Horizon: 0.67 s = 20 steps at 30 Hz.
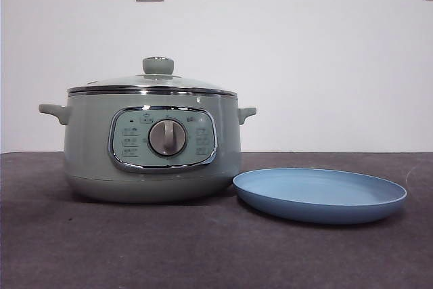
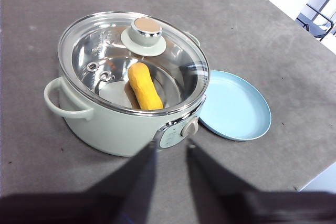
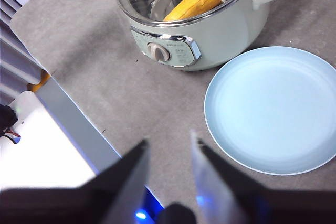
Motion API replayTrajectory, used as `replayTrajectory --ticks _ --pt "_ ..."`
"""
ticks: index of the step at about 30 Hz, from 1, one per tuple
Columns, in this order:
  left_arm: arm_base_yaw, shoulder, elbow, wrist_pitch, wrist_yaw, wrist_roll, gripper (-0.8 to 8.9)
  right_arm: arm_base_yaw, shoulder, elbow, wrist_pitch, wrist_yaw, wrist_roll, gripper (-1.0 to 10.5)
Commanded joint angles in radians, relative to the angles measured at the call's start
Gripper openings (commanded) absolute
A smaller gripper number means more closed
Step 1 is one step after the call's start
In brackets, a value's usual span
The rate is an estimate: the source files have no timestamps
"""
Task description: Take the corn out from the steamer,put the corn on the plate,close the lid
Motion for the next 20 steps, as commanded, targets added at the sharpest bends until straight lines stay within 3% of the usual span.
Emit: replayTrajectory --ticks 1,12,20 --pt "-0.003 -0.002 0.003 0.003 0.002 0.011 5.97 0.002 0.001 0.003 0.002 0.005 -0.003 6.6" --pt "-0.003 -0.002 0.004 0.045 0.001 0.011 5.97 0.002 0.001 0.003 0.002 0.004 -0.003 6.6" --pt "-0.038 0.093 0.016 0.129 -0.003 0.008 5.97 0.002 0.001 0.003 0.002 0.005 -0.003 6.6"
